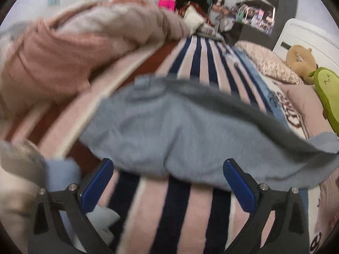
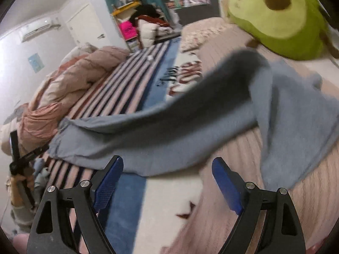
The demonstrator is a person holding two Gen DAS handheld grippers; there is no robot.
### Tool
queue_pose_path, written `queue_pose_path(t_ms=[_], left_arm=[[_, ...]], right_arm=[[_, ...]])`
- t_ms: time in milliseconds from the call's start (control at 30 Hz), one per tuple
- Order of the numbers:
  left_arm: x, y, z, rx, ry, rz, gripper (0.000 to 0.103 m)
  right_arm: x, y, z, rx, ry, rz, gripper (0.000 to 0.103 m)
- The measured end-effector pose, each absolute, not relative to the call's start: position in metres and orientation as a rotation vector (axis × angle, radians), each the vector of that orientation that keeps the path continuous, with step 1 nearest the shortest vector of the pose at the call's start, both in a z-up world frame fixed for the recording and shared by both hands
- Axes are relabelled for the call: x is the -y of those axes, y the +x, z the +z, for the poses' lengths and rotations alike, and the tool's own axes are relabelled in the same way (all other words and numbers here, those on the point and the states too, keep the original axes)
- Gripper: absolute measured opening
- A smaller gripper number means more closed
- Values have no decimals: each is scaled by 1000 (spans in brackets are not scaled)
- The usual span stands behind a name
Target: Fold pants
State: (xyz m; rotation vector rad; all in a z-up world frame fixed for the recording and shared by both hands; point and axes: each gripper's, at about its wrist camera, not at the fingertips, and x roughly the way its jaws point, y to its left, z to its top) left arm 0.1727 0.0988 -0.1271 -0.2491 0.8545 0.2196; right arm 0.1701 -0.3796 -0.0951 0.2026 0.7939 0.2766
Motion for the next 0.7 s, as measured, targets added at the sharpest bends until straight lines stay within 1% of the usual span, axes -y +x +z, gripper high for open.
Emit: queue_pose_path(t_ms=[33, 67, 233, 400, 433, 567, 633, 700], left_arm=[[-98, 174, -133, -868, -256, 219, 102], [-97, 178, -141, -883, -257, 216, 102], [-103, 198, -160, -895, -282, 260, 102], [-120, 224, -163, -846, -340, 337, 102], [-123, 228, -163, -839, -340, 351, 101], [-130, 244, -161, -821, -335, 391, 89], [-132, 247, -159, -805, -328, 400, 88], [-133, 247, -160, -819, -332, 398, 87]], right_arm=[[382, 169, -97, -777, 190, 230, 82], [386, 167, -97, -752, 173, 182, 78], [401, 177, -90, -674, 168, 66, 79], [409, 201, -89, -642, 104, -42, 79], [414, 206, -87, -635, 97, -59, 79], [424, 227, -71, -590, 128, -40, 79], [423, 236, -57, -529, 75, -67, 79], [423, 241, -50, -520, 71, -84, 80]])
